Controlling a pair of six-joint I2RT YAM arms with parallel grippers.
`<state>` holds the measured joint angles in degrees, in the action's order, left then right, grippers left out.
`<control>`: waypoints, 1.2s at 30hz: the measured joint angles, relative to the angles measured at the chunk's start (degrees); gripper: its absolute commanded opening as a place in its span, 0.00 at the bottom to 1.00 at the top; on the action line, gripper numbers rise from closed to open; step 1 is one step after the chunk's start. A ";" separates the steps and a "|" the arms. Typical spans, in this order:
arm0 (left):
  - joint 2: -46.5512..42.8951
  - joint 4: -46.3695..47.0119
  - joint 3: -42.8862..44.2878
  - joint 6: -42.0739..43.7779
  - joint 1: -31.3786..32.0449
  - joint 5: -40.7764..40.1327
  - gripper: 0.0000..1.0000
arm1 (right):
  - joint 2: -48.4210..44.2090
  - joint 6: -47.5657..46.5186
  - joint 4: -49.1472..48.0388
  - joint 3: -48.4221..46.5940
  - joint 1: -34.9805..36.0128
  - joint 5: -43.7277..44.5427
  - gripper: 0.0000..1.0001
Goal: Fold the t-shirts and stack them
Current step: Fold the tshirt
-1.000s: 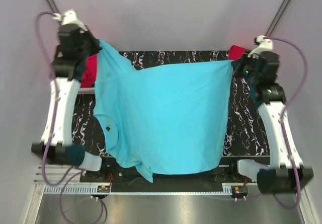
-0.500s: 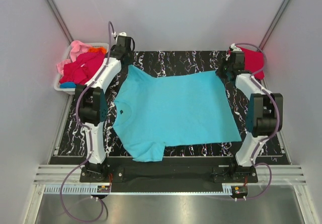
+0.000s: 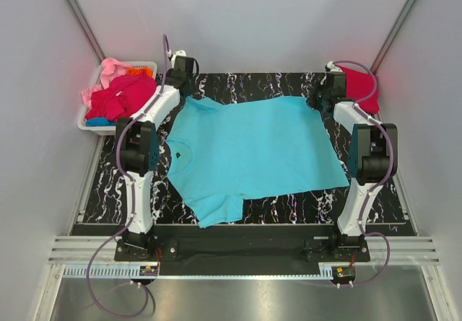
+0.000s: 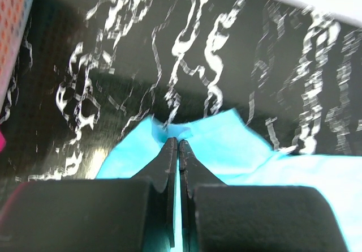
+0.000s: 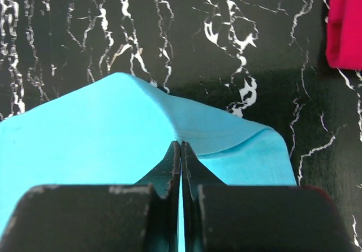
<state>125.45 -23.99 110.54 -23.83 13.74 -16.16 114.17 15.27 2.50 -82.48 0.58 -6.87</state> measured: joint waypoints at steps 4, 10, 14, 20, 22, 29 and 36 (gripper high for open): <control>-1.16 0.90 -5.77 -0.26 0.92 -2.01 0.00 | 0.00 -0.02 0.59 0.00 0.00 2.34 0.00; -6.21 1.40 -14.80 -1.27 2.23 -4.02 0.00 | 0.68 0.09 2.67 -1.16 0.00 8.92 0.00; -9.29 1.99 -17.33 -2.19 2.91 -4.72 0.00 | 3.15 0.31 4.72 -4.55 -0.33 11.30 0.00; -15.06 3.08 -22.51 -3.34 4.26 -8.85 0.00 | 5.18 0.98 7.80 -7.26 -2.21 14.01 0.00; -17.31 3.13 -24.70 -3.48 5.27 -11.30 0.00 | 5.66 1.25 8.74 -8.04 -2.71 14.84 0.00; -24.26 3.54 -32.15 -4.92 8.50 -16.06 0.00 | 6.62 2.03 10.91 -9.90 -3.45 16.11 0.00; -29.27 2.36 -38.32 -9.92 9.35 -20.76 0.00 | 6.67 2.89 12.57 -9.88 -3.58 16.20 0.00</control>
<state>96.18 -21.63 72.23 -33.76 23.09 -36.93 120.84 18.15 15.07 -92.36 -3.01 9.32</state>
